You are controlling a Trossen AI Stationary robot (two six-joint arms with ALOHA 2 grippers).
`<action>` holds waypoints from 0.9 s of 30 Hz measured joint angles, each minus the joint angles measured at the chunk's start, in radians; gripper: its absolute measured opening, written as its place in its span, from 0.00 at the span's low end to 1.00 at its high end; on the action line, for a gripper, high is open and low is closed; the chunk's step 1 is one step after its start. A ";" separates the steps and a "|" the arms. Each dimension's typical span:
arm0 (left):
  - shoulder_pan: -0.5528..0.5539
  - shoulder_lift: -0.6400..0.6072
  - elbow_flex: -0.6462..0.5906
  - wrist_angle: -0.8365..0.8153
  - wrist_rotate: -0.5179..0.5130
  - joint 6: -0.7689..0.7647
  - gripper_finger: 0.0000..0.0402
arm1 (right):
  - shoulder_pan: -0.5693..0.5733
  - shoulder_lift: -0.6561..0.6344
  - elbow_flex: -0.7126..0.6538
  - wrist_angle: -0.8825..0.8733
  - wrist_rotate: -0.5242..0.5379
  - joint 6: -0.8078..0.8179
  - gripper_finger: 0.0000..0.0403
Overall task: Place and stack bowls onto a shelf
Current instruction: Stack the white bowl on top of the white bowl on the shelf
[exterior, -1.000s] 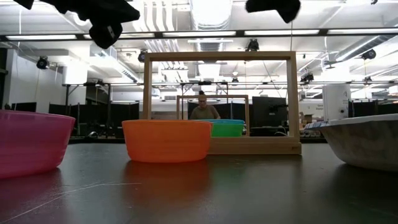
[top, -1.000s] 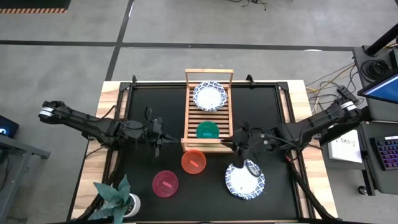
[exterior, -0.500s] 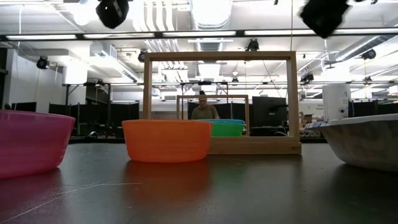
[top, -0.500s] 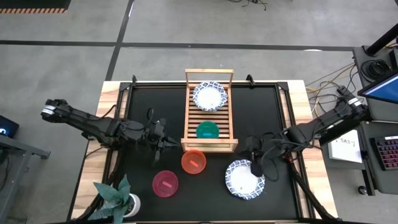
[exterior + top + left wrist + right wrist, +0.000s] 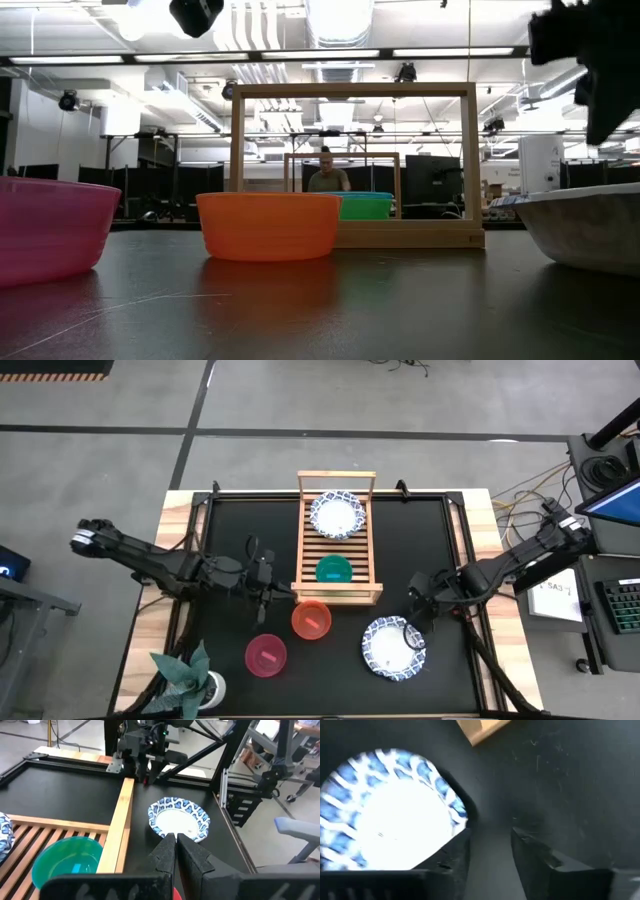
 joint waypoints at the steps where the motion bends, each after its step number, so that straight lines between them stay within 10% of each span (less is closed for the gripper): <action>1: 0.000 0.005 0.000 -0.006 0.000 0.000 0.00 | 0.006 0.007 -0.015 0.008 -0.001 -0.031 0.34; 27: 0.000 0.027 -0.001 -0.043 -0.001 0.026 0.00 | 0.023 0.201 -0.180 0.380 -0.055 -0.132 0.32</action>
